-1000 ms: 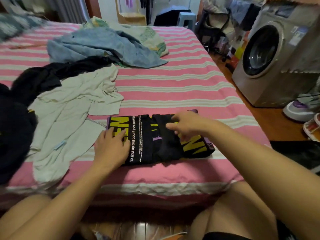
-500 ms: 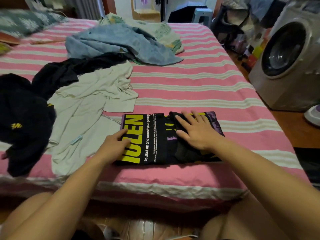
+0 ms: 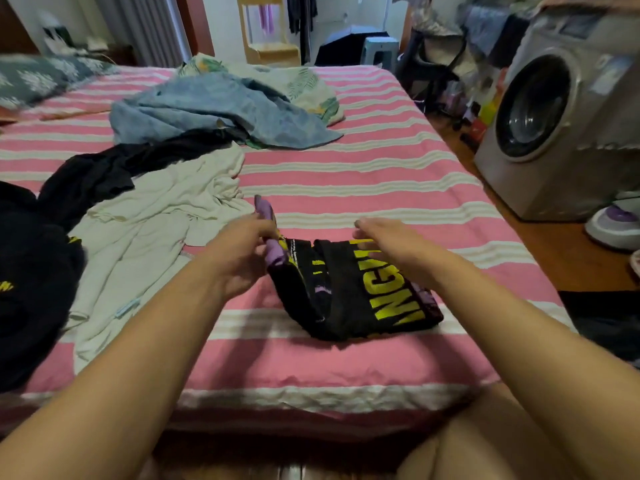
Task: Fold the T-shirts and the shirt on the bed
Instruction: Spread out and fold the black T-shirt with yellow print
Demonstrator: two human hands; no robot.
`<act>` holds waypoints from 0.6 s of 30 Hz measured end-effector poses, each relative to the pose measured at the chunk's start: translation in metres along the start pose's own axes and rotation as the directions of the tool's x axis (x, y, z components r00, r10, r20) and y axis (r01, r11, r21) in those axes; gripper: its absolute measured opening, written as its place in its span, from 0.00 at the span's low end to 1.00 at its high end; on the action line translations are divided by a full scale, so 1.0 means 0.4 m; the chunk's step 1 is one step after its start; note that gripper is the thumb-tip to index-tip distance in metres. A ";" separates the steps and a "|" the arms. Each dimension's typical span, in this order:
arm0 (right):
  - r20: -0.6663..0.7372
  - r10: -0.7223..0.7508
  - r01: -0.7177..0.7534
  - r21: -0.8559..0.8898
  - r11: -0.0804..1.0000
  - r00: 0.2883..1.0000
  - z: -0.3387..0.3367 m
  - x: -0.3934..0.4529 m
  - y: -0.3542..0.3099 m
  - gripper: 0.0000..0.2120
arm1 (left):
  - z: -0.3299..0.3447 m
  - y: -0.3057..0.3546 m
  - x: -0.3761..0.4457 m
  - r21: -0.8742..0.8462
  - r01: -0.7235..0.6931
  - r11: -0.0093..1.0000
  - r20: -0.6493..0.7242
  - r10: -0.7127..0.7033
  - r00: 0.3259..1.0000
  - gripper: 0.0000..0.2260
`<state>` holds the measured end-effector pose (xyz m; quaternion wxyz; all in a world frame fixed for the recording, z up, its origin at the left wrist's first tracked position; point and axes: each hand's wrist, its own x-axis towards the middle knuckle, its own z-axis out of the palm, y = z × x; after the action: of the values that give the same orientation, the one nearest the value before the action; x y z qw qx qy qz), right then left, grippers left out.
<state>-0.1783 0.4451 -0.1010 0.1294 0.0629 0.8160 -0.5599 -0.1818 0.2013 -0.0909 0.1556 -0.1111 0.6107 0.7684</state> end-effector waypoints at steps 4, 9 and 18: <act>0.240 0.092 -0.204 0.494 0.845 0.966 -0.112 -0.068 -0.041 0.22 | 0.298 0.007 -0.035 0.180 -0.104 0.978 0.273 0.052 0.961 0.10; -0.075 0.326 -0.326 0.008 0.945 0.943 -0.120 -0.039 0.114 0.16 | 0.244 -0.181 0.031 0.648 -0.230 0.726 -0.017 0.315 0.949 0.19; -0.453 0.071 -0.226 -0.297 0.928 0.888 -0.089 -0.054 0.194 0.05 | 0.135 -0.366 0.005 0.884 -0.356 0.303 0.283 0.259 0.924 0.32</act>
<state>-0.1433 0.5073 -0.1524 -0.0039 0.2260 0.9012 -0.3698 -0.1279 0.2840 -0.2115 0.0675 0.1471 0.9359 0.3128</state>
